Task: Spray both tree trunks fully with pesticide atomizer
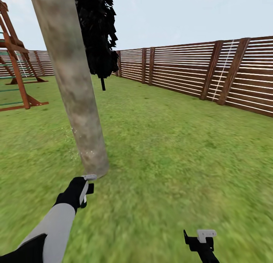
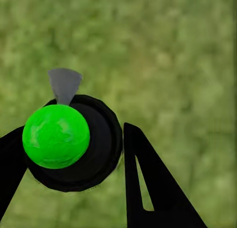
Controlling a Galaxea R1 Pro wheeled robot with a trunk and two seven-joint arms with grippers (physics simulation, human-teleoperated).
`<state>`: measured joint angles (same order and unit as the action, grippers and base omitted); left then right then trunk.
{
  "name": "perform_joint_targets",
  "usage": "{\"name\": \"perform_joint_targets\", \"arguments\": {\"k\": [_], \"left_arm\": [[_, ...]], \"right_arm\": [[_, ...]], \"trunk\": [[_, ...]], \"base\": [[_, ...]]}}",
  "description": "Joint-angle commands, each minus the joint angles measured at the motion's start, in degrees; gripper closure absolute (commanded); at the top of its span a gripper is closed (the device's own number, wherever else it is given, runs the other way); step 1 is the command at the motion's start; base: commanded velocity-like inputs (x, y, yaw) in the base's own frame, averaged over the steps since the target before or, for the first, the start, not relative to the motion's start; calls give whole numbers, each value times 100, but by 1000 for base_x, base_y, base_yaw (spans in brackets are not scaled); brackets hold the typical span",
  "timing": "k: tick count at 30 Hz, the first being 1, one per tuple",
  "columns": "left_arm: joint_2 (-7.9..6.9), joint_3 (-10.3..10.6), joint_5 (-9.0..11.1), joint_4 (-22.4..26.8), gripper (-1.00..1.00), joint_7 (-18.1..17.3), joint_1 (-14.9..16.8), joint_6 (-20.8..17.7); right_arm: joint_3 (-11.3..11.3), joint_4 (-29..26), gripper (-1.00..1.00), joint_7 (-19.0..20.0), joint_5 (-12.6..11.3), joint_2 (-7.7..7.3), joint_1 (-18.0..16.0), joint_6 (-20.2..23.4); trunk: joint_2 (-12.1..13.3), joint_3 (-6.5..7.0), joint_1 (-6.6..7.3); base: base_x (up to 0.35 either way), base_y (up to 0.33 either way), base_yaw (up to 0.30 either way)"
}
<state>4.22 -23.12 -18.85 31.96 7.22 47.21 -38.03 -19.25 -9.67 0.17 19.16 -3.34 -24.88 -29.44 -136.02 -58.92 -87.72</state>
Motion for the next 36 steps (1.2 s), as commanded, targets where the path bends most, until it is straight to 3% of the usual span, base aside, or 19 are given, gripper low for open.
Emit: {"name": "perform_joint_targets", "arguments": {"k": [1, 11, 18, 30, 32, 36], "left_arm": [[0, 4, -1, 11, 100, -1, -1, -2], [9, 1, 21, 13, 100, -4, -9, -38], [14, 1, 21, 17, 100, -12, -18, -30], [85, 20, 14, 36, 100, -33, 62, -29], [94, 101, 6, 52, 100, -36, 91, -9], [94, 147, 4, 322, 100, -30, 259, -52]], "right_arm": [[0, 0, -100, 0, 0, 0, 0, 0], [8, -1, -100, 0, 7, 0, -1, 0], [9, 0, -100, 1, 0, 8, 1, 0], [7, 0, -100, 0, 0, 6, -1, 0], [7, 0, -100, 0, 0, 1, 0, 0], [5, 0, -100, 0, 0, 0, -2, 0]], "trunk": [[0, 0, 0], [0, 0, 0], [0, 0, 0], [0, 0, 0], [0, 0, 0], [0, 0, 0]], "base": [[250, 0, 0], [269, -42, 0], [-10, -140, 10], [0, -1, 208], [-36, 3, 14], [-182, 52, 2]]}}
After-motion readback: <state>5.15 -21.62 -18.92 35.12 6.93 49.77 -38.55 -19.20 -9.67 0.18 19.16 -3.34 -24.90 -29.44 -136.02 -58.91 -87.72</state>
